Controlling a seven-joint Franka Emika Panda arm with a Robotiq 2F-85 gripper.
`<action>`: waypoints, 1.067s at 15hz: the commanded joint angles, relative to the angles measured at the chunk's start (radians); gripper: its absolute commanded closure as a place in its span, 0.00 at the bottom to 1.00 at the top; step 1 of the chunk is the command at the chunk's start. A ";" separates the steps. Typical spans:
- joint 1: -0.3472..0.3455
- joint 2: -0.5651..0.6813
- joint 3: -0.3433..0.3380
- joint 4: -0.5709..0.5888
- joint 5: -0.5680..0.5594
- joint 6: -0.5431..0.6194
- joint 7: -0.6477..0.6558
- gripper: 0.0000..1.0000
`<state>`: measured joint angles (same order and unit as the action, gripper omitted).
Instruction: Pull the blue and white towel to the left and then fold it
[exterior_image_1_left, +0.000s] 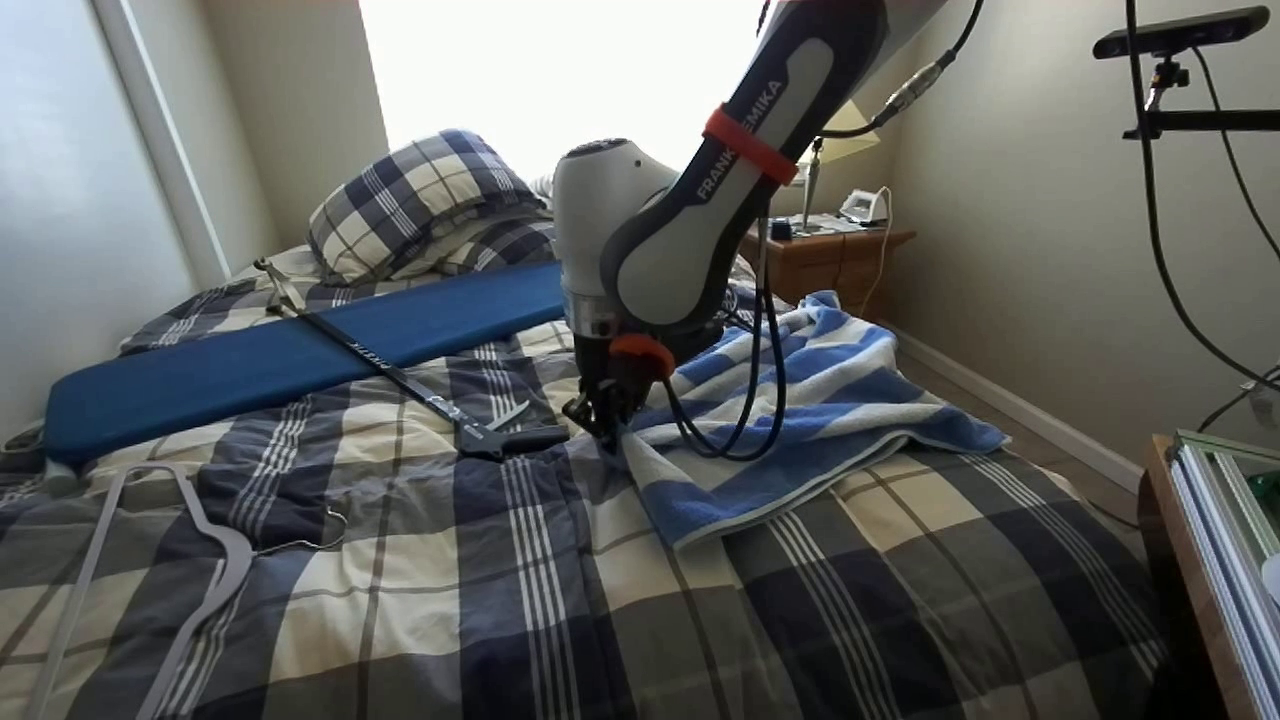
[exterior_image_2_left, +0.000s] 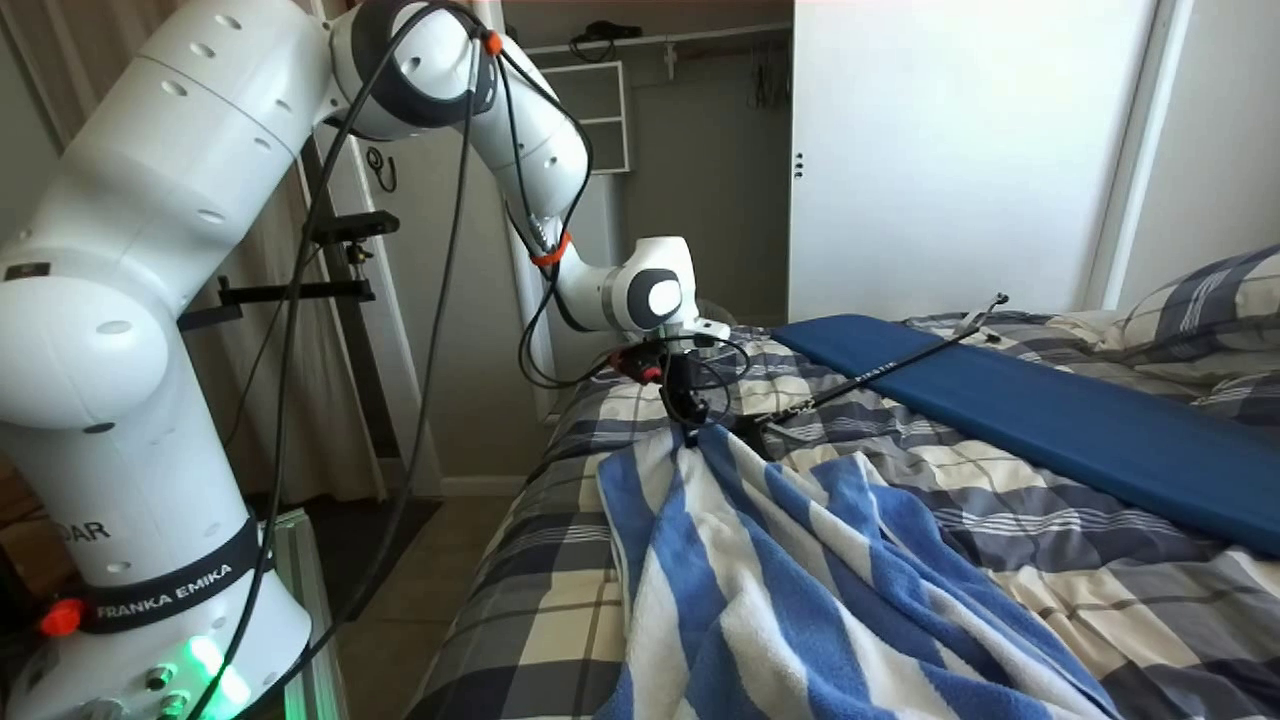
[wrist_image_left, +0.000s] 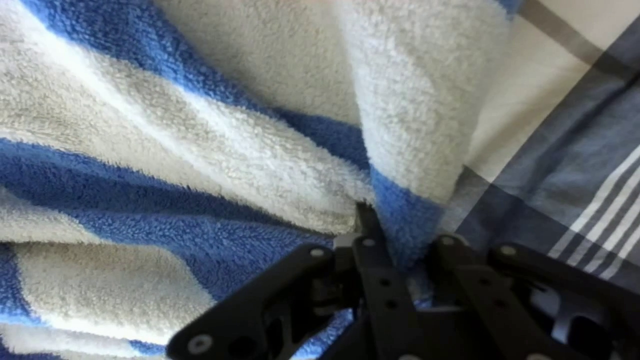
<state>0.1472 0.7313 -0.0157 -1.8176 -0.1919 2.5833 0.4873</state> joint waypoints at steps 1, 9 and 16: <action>-0.003 0.057 0.024 0.077 0.057 0.035 -0.131 0.96; -0.021 0.261 0.164 0.395 0.127 0.025 -0.420 0.96; -0.040 0.382 0.295 0.581 0.194 0.039 -0.624 0.96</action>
<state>0.1275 1.0290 0.1950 -1.3670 -0.0601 2.5991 -0.0197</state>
